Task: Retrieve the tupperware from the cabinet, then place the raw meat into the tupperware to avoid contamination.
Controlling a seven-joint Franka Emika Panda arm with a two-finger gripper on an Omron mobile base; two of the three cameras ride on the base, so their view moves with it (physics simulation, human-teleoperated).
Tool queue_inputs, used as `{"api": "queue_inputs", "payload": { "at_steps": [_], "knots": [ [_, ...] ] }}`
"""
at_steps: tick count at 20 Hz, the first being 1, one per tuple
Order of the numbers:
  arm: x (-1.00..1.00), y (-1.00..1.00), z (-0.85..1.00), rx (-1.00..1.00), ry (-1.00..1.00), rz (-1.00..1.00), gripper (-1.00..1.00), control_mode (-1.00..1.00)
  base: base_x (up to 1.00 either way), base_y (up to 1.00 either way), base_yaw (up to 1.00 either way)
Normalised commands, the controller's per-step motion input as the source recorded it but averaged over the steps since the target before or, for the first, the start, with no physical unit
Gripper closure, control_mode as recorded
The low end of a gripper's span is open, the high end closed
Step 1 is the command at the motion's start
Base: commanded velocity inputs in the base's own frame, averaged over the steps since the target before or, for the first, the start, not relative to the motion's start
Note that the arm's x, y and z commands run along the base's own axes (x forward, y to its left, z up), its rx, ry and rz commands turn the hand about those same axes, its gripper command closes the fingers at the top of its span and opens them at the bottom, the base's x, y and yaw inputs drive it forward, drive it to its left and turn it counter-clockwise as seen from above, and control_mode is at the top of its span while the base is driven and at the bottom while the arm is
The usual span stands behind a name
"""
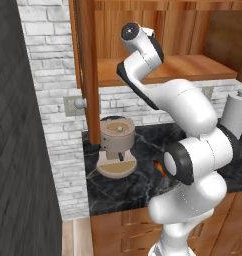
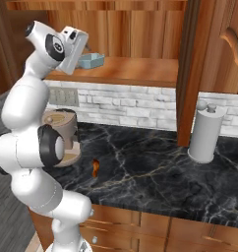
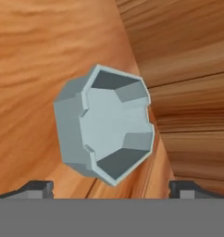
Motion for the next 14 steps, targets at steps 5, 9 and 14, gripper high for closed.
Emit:
{"api": "queue_inputs", "payload": {
  "at_steps": [5,9,14],
  "knots": [
    [0.0,-0.43,-0.18,0.09,0.16,0.0,-1.0,-1.0,0.0,0.0,0.0],
    [0.0,-0.1,-0.29,0.02,0.04,0.06,-1.0,-1.0,0.0,0.0,0.0],
    [0.0,0.0,-0.12,0.0,0.0,0.16,-1.0,-1.0,0.0,0.0,0.0]
  ]
}}
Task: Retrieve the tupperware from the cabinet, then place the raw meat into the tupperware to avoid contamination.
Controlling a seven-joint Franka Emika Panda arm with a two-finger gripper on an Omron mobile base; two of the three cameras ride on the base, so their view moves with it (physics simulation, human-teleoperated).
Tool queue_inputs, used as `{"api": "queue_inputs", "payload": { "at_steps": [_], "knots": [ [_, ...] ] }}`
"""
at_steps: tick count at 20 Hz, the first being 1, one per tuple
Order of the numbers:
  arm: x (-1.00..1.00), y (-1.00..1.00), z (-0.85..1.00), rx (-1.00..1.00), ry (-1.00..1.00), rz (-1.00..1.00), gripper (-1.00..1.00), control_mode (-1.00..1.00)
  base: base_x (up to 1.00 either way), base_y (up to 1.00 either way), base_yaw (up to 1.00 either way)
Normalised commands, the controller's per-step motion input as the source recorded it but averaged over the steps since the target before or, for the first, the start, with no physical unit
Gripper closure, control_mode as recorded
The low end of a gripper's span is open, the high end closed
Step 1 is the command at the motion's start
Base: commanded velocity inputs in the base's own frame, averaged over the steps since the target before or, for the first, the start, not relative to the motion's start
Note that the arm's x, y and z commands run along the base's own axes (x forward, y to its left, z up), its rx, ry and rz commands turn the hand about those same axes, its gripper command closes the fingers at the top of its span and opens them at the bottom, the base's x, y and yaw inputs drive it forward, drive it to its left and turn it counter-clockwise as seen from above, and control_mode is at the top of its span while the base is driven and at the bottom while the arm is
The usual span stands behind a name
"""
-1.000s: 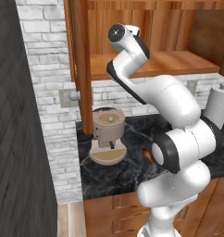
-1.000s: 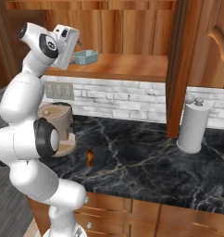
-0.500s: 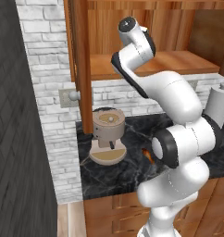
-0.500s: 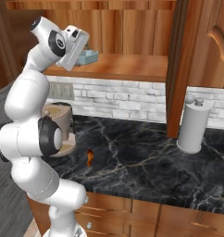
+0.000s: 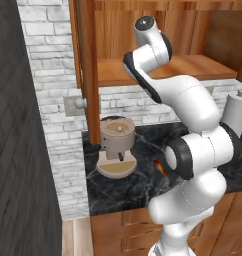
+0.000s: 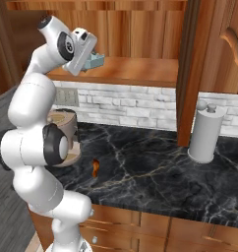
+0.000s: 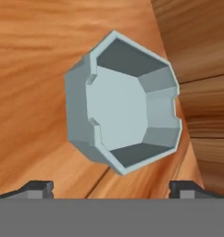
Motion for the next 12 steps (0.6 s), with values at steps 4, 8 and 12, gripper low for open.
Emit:
{"api": "queue_inputs", "payload": {
  "at_steps": [4,8,12],
  "knots": [
    [0.0,0.0,-0.16,0.0,0.0,0.22,-1.0,-1.0,0.0,0.0,0.0],
    [0.0,0.0,-0.1,0.0,0.0,0.28,-1.0,-1.0,0.0,0.0,0.0],
    [0.07,0.0,-0.05,0.0,0.0,0.31,-1.0,-1.0,0.0,0.0,0.0]
  ]
}}
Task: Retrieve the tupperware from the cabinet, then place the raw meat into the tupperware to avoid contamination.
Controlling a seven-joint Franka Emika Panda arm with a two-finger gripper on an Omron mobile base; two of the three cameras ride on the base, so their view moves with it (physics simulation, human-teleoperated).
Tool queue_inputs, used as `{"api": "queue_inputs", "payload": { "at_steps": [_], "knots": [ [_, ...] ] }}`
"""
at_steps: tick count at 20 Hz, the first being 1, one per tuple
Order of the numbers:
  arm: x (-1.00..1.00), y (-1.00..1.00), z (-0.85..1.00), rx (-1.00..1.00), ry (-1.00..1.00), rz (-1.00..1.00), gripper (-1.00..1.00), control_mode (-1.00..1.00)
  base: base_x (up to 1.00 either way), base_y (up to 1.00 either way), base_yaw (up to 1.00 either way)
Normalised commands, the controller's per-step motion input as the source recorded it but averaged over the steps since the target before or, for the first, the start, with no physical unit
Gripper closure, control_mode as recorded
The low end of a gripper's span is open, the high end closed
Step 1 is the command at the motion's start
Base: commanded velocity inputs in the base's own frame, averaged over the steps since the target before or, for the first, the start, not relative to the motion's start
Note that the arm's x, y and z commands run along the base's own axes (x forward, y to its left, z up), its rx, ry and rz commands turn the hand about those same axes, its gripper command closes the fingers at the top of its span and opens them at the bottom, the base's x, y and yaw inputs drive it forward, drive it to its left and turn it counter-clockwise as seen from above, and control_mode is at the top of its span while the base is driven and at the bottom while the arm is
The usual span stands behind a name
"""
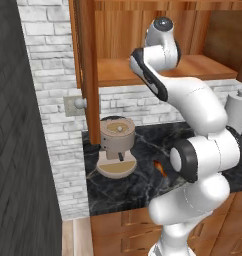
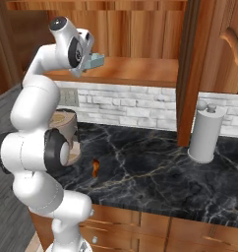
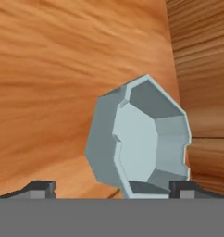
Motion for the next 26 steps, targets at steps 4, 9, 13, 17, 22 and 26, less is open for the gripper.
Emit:
{"api": "queue_inputs", "payload": {
  "at_steps": [4,9,13,17,22,26],
  "knots": [
    [0.17,0.0,-0.03,0.0,0.0,0.36,-1.0,-1.0,0.0,0.0,0.0],
    [0.25,0.0,-0.02,0.0,0.0,0.29,-1.0,-1.0,0.0,0.0,0.0],
    [0.33,-0.02,-0.08,0.0,0.0,0.06,-1.0,-1.0,0.0,0.0,0.0],
    [0.24,-0.02,-0.12,0.0,0.0,0.0,-1.0,-1.0,0.0,0.0,0.0],
    [0.09,-0.07,-0.16,0.0,0.0,0.0,-1.0,-1.0,0.0,0.0,0.0],
    [0.15,-0.04,-0.14,0.0,0.0,0.0,-1.0,-1.0,0.0,0.0,0.0]
  ]
}}
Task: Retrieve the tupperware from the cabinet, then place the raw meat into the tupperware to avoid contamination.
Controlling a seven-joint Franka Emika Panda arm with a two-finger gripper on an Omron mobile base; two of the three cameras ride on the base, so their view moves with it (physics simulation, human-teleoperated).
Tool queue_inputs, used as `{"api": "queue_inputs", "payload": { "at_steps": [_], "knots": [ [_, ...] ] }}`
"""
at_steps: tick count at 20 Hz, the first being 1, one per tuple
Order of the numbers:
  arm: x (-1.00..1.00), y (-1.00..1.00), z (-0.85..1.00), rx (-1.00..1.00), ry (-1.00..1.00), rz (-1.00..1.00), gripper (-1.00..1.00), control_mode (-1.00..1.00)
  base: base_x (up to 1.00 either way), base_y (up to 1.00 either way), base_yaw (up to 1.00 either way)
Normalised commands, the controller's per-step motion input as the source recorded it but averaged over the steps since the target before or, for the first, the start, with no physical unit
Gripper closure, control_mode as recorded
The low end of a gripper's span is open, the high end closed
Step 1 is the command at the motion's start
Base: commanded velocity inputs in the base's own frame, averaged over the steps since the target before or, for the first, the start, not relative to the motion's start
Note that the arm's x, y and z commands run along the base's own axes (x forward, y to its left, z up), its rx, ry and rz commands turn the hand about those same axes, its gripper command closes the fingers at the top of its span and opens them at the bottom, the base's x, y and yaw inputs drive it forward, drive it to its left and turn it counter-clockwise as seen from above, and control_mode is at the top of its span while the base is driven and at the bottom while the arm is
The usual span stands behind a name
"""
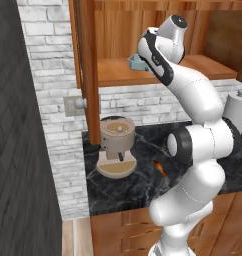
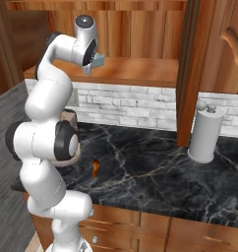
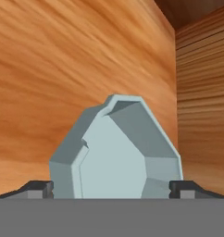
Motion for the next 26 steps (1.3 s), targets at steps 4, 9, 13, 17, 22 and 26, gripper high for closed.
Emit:
{"api": "queue_inputs", "payload": {
  "at_steps": [4,9,13,17,22,26],
  "knots": [
    [0.23,0.0,-0.11,0.0,0.0,0.0,-1.0,-1.0,0.0,0.0,0.0],
    [0.26,0.0,-0.17,0.0,0.0,0.0,-1.0,-1.0,0.0,0.0,0.0],
    [0.16,0.0,-0.26,0.01,0.0,0.0,-1.0,-1.0,0.0,0.0,0.0],
    [0.11,0.0,-0.29,0.03,0.0,0.0,1.0,-1.0,0.0,0.0,0.0],
    [0.07,0.0,-0.26,0.02,0.0,0.0,1.0,-1.0,0.0,0.0,0.0],
    [0.03,0.0,-0.24,0.02,0.0,0.0,1.0,-1.0,0.0,0.0,0.0]
  ]
}}
